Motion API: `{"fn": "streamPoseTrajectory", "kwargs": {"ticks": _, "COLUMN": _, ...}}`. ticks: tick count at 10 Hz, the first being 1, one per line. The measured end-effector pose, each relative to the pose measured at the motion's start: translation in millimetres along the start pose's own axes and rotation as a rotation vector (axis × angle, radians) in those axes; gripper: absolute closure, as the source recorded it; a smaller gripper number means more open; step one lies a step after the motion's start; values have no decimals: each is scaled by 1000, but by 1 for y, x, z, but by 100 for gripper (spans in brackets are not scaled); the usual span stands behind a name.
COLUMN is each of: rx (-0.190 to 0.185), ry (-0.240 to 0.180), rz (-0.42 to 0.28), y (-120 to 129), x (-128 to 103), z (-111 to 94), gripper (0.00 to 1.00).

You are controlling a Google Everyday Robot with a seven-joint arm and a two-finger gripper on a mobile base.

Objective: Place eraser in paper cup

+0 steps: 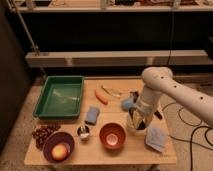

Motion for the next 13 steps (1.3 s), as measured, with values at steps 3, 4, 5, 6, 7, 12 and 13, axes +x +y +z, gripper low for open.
{"fn": "streamPoseTrajectory", "kwargs": {"ticks": 3, "rx": 4, "ry": -7, "rz": -4, "y": -3, "x": 2, "z": -1, "gripper": 81}}
{"fn": "streamPoseTrajectory", "kwargs": {"ticks": 4, "rx": 3, "ry": -11, "rz": -5, "y": -3, "x": 3, "z": 0, "gripper": 72}}
{"fn": "streamPoseTrajectory", "kwargs": {"ticks": 5, "rx": 2, "ry": -16, "rz": -7, "y": -4, "x": 4, "z": 1, "gripper": 60}}
{"fn": "streamPoseTrajectory", "kwargs": {"ticks": 6, "rx": 3, "ry": -17, "rz": -8, "y": -5, "x": 5, "z": 1, "gripper": 48}}
{"fn": "streamPoseTrajectory", "kwargs": {"ticks": 7, "rx": 4, "ry": -19, "rz": -8, "y": -5, "x": 5, "z": 1, "gripper": 39}}
{"fn": "streamPoseTrajectory", "kwargs": {"ticks": 12, "rx": -1, "ry": -21, "rz": -11, "y": -7, "x": 7, "z": -1, "gripper": 20}}
{"fn": "streamPoseTrajectory", "kwargs": {"ticks": 13, "rx": -3, "ry": -20, "rz": -7, "y": -5, "x": 6, "z": -2, "gripper": 20}}
